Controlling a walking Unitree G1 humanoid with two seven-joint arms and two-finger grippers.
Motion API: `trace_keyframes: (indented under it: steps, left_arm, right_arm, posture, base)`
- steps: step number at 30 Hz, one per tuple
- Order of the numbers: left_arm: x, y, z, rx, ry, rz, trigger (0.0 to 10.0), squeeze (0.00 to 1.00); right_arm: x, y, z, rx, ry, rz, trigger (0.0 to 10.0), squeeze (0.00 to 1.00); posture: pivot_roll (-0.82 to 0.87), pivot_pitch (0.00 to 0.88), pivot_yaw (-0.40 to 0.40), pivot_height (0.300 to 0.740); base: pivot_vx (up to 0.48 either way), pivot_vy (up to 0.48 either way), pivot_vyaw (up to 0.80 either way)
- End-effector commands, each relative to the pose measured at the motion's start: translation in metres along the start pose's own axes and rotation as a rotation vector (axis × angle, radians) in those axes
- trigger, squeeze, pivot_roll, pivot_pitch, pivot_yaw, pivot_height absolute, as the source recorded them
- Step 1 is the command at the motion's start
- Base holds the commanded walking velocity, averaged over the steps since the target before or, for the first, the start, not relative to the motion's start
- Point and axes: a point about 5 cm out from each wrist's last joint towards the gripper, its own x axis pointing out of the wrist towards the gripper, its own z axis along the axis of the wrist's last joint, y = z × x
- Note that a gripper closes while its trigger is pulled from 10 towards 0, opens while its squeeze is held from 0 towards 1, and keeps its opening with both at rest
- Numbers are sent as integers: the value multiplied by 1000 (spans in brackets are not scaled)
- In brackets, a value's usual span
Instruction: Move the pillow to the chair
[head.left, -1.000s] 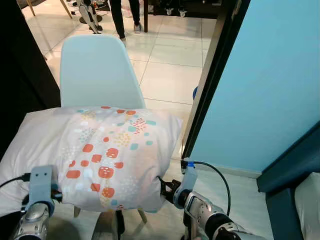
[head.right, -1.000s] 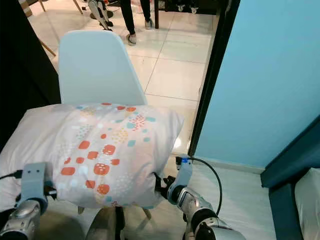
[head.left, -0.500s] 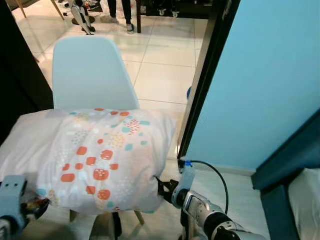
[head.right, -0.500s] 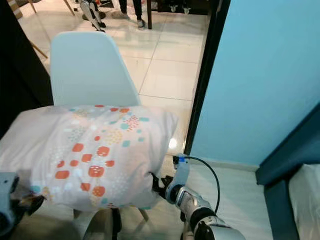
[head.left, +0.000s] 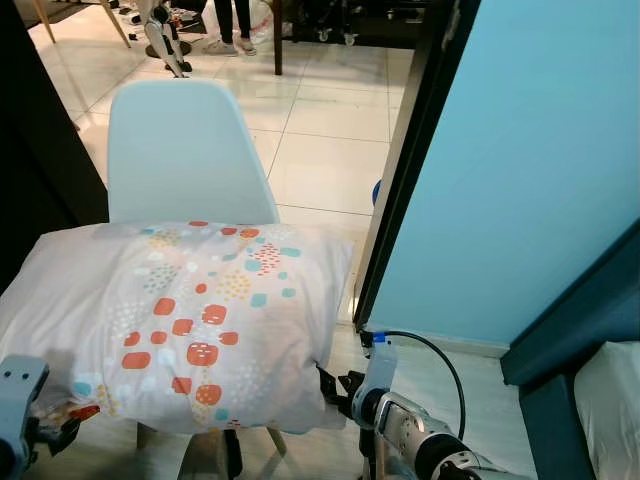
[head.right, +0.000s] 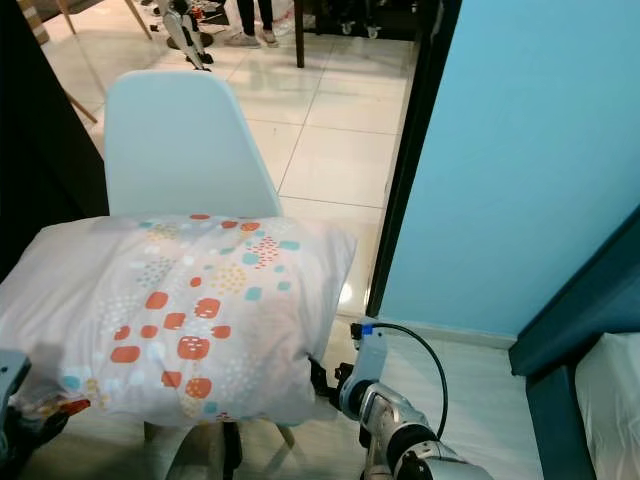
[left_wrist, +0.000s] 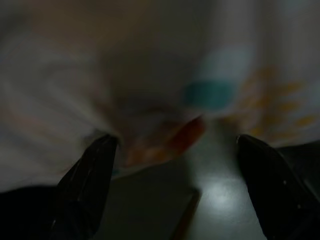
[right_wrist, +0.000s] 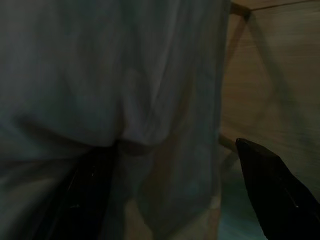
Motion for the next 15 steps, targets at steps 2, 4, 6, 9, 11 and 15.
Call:
trace_keyframes:
  steps: [2,4,6,9,11,15]
  left_arm:
    - [-1,-36,8,-60,-164,-254,10000,0]
    - [-6,-53,13,-117,-255,-387,10000,0]
    - [-6,-59,12,-202,-319,-436,10000,0]
    - [-1,-53,6,-277,-359,-370,10000,0]
    - [3,-46,2,-324,-366,-299,10000,0]
    - [12,-34,-14,-423,-349,-150,10000,0]
  right_arm:
    - [-2,-4,-3,26,-10,-5,10000,0]
    - [-2,-3,1,37,-27,14,10000,0]
    - [-1,0,4,40,-40,38,10000,0]
    - [0,2,6,35,-48,47,10000,0]
    - [0,1,7,34,-52,41,10000,0]
    - [-1,-2,8,30,-57,13,10000,0]
  posture:
    - [46,94,-75,614]
    - [48,89,-75,624]
    - [44,86,-73,633]
    - [43,82,-73,648]
    - [43,82,-73,657]
    - [48,74,-76,677]
  base:
    - [0,0,0]
    - [0,0,0]
    - [0,0,0]
    - [0,0,0]
    - [0,0,0]
    - [0,0,0]
